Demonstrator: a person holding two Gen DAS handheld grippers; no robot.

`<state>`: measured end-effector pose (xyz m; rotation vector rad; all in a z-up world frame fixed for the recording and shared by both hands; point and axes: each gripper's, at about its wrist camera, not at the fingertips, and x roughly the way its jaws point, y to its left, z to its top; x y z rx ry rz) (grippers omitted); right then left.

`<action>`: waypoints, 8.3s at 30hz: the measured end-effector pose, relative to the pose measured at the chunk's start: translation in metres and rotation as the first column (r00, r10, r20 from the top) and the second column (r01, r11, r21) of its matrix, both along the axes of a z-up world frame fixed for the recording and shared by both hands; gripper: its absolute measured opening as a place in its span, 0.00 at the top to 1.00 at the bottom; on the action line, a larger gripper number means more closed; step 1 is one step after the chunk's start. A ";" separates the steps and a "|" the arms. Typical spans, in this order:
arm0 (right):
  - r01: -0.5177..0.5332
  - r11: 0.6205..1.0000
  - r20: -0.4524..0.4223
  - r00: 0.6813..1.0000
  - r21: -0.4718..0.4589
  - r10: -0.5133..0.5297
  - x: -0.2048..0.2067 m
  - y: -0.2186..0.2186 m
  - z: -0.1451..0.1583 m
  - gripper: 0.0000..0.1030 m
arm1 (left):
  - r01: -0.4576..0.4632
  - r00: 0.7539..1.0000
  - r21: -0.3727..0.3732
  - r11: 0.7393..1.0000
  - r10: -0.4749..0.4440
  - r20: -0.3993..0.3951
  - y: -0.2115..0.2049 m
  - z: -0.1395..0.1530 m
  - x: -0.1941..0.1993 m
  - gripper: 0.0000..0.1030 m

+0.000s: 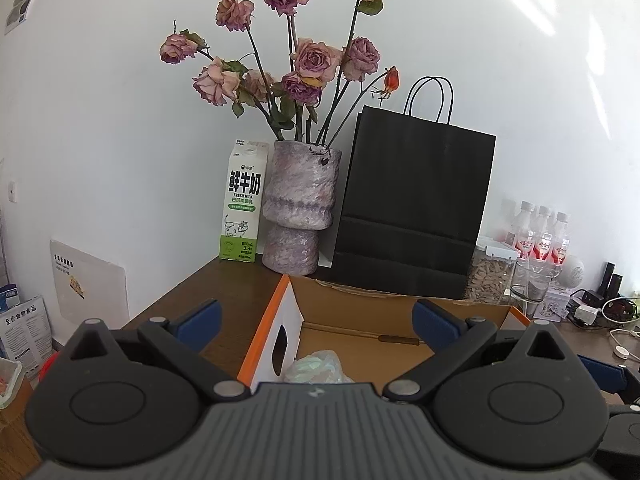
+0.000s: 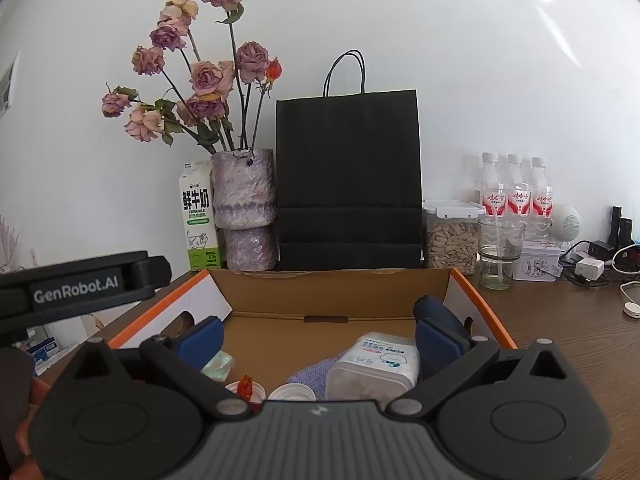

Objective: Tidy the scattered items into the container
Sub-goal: 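Withdraw both tools from the box back over the table, then grasp the red rose with the left tool, then grasp the white-and-yellow plush toy with right while left holds the rose, then carry the rose and plush toy over the cardboard box, then lower the rose and plush toy into the box and open both tools, then withdraw both tools from the box back over the table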

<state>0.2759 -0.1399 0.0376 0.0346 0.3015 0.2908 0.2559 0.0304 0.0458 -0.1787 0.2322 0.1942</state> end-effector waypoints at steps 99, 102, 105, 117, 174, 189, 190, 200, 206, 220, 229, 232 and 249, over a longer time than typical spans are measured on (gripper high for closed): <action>-0.106 0.975 -0.283 0.958 -0.197 0.047 -0.134 -0.021 -0.059 0.00 | 0.060 0.941 -0.037 0.998 -0.069 -0.330 0.060 -0.074 -0.133 0.62; -0.104 0.974 -0.281 0.959 -0.200 0.045 -0.134 -0.021 -0.059 0.00 | 0.046 0.948 -0.056 0.997 -0.062 -0.311 0.063 -0.074 -0.138 0.62; -0.097 0.975 -0.273 0.961 -0.199 0.040 -0.135 -0.022 -0.058 0.00 | 0.035 0.955 -0.066 0.997 -0.053 -0.293 0.066 -0.073 -0.141 0.63; -0.184 0.979 -0.199 0.966 -0.090 0.164 -0.139 0.007 -0.025 0.00 | 0.027 0.970 -0.102 0.994 -0.051 -0.239 0.075 -0.072 -0.148 0.63; -0.077 0.988 -0.017 0.997 0.136 0.080 -0.017 0.002 0.050 0.53 | 0.135 0.990 -0.037 0.990 -0.136 -0.025 0.009 0.040 -0.033 0.63; -0.054 0.997 -0.112 0.992 0.060 0.061 0.063 0.030 -0.004 0.54 | 0.088 0.990 0.058 0.994 -0.081 -0.119 0.008 -0.015 0.060 0.63; -0.054 0.997 -0.113 0.992 0.053 0.059 0.063 0.030 -0.004 0.54 | 0.086 0.990 0.068 0.994 -0.077 -0.116 0.007 -0.016 0.060 0.63; -0.044 0.998 -0.127 0.991 0.034 0.048 0.061 0.028 -0.004 0.50 | 0.063 0.993 0.119 0.991 -0.050 -0.102 0.002 -0.017 0.055 0.55; 0.053 0.995 -0.066 0.997 0.084 -0.048 0.057 0.011 0.005 0.11 | -0.087 0.995 0.142 0.986 0.092 -0.028 0.011 -0.007 0.042 0.00; 0.047 0.996 -0.067 0.997 0.080 -0.042 0.056 0.011 0.006 0.05 | -0.099 0.994 0.106 0.989 0.104 -0.041 0.019 -0.004 0.038 0.00; 0.052 0.995 -0.066 0.997 0.080 -0.047 0.054 0.010 0.006 0.05 | -0.112 0.993 0.097 0.989 0.116 -0.038 0.021 -0.003 0.033 0.00; 0.046 0.996 -0.055 0.998 0.078 -0.042 0.048 0.007 0.008 0.04 | -0.117 0.992 0.087 0.989 0.120 -0.029 0.023 -0.001 0.028 0.00; 0.073 0.993 -0.021 0.997 0.089 -0.071 -0.006 -0.038 0.011 0.03 | -0.093 0.995 -0.011 0.996 0.094 0.034 0.036 0.006 -0.021 0.00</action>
